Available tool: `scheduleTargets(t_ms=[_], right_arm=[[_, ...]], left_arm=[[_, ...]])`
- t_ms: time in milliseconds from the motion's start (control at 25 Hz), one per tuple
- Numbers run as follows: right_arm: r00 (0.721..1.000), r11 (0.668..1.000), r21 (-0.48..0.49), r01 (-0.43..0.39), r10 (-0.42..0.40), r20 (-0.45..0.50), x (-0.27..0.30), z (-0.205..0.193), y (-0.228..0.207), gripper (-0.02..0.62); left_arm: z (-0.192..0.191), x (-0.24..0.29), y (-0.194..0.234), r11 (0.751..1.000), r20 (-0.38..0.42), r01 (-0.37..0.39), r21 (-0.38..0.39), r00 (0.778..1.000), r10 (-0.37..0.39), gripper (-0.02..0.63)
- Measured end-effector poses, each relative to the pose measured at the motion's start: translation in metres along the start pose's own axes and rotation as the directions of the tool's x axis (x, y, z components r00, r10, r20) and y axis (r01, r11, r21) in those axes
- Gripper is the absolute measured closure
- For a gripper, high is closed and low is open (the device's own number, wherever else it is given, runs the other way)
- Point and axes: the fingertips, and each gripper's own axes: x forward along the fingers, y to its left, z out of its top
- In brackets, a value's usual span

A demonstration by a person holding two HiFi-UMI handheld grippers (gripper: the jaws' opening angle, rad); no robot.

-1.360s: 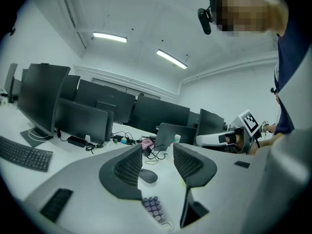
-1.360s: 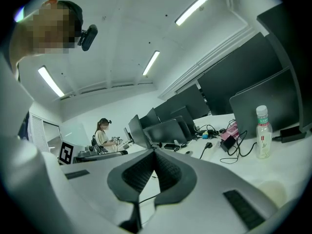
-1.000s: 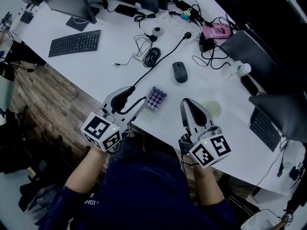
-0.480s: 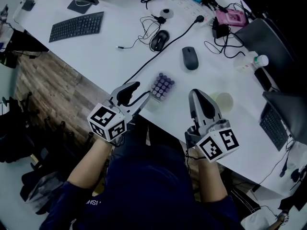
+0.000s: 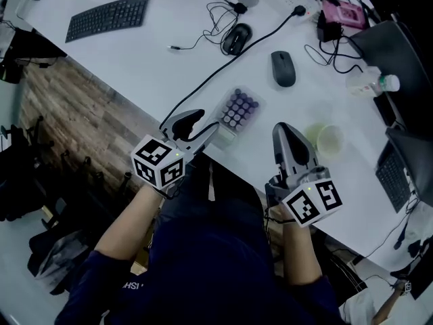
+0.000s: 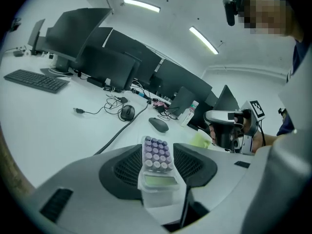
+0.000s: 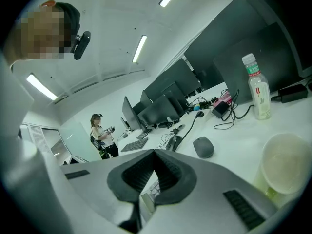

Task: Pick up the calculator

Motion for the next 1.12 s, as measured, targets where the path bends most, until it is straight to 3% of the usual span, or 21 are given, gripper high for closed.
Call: scheduleTargets(t_ms=[480,1120], right_arm=[[0.999,1.000,0.028,0.013,-0.011,-0.044,0.016,-0.023,-0.005,0.591],[0.996,0.997,0.080,0.014,-0.007,-0.088,0.032,-0.046,-0.009,0.591]], left_arm=[[-0.036,0.012,0.020,0.995,-0.081,0.005,-0.095,0.997,-0.013,0.388],[-0.058,0.015,0.026,0.964,-0.157,-0.002,-0.266,0.987,-0.041,0.390]])
